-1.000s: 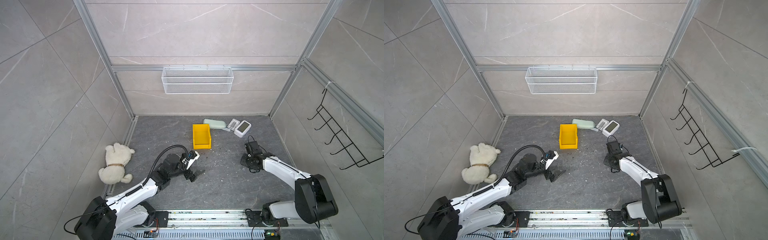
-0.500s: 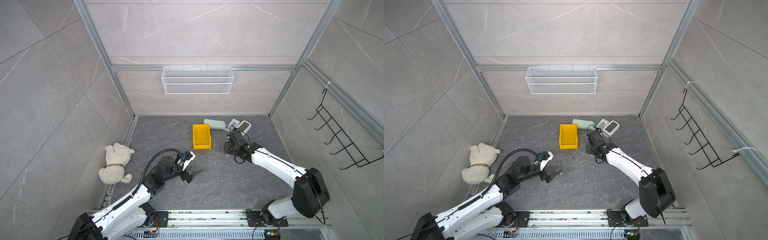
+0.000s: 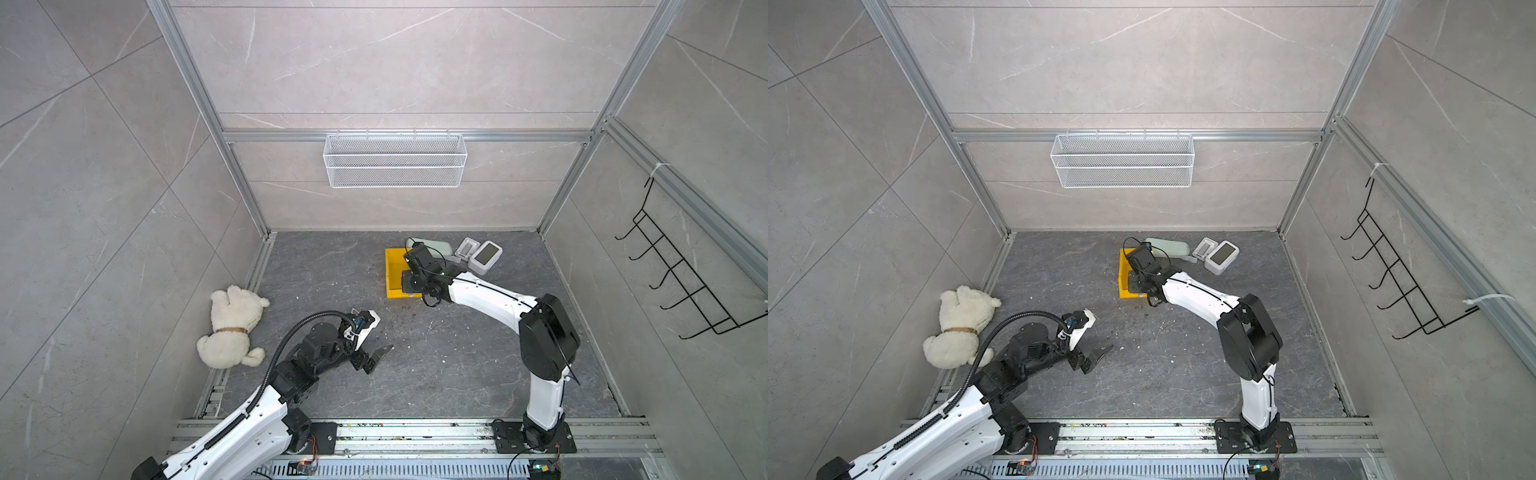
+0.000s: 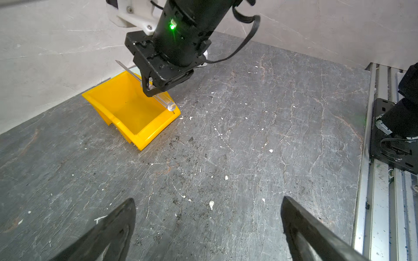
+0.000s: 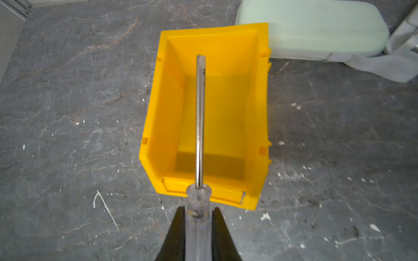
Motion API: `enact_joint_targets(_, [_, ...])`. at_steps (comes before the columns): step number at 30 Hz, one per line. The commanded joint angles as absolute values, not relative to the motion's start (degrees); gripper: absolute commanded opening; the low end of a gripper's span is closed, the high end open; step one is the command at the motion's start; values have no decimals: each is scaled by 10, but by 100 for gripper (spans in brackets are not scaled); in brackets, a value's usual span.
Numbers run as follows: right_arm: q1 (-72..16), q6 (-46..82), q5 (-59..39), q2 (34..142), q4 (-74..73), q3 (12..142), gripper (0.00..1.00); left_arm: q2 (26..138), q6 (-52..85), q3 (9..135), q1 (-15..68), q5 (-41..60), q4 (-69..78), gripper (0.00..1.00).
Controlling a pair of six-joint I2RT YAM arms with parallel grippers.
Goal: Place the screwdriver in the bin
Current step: 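Lift the screwdriver with the right gripper and carry it over the yellow bin, then lower the screwdriver into the yellow bin and open the right gripper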
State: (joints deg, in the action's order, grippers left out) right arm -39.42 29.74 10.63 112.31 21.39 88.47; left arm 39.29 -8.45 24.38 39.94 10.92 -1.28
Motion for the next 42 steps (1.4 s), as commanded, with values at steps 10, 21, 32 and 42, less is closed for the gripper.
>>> enact_joint_targets(10, [-389,256,104,1273,270,1059,0,333,-64,215,401,68,-32,100])
enact_joint_targets(21, [-376,246,107,1339,279,1118,0,333,-58,214,401,71,-35,100])
enact_joint_targets(32, [-374,243,113,1344,290,1139,20,334,-58,215,401,68,-41,100])
enact_joint_targets(42, [-373,229,130,1275,286,1103,48,336,-62,213,401,62,-28,100])
